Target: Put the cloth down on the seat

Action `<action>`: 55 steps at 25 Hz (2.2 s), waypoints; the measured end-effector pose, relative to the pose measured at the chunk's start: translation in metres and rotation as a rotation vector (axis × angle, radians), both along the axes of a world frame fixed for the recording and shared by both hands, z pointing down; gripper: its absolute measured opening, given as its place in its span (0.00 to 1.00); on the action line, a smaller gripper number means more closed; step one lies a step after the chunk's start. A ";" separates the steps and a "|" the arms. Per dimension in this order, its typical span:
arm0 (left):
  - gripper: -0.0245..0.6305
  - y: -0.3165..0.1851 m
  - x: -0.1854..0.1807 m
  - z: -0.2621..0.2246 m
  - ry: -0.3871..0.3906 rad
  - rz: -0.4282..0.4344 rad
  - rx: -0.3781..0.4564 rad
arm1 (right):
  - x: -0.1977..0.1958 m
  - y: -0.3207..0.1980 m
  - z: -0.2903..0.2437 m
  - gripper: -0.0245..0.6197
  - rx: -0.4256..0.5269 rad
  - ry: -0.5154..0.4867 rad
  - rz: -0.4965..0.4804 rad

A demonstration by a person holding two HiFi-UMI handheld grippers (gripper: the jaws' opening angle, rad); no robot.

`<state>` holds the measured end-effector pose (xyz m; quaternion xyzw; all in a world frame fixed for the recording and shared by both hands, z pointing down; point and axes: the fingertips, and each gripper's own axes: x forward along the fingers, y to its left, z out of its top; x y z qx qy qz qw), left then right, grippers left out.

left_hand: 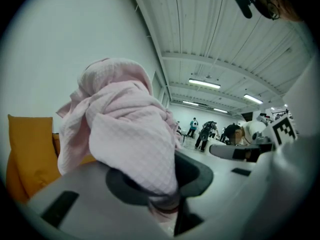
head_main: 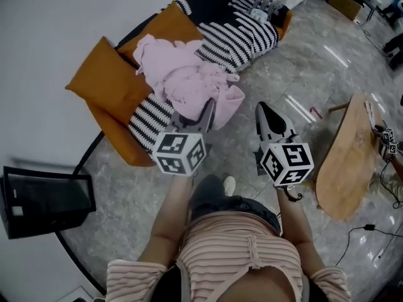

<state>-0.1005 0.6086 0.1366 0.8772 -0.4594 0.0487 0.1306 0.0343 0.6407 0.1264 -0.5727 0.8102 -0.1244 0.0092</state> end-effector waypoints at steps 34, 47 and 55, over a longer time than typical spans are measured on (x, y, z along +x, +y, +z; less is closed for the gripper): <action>0.21 -0.302 -0.018 0.029 0.002 -0.013 -0.085 | 0.009 -0.295 0.021 0.05 -0.112 0.039 0.042; 0.21 -0.406 -0.030 0.063 0.010 0.006 -0.147 | -0.005 -0.417 0.046 0.05 -0.168 0.053 0.046; 0.21 -0.436 -0.035 0.089 -0.014 0.001 -0.179 | -0.013 -0.440 0.066 0.05 -0.216 0.067 0.035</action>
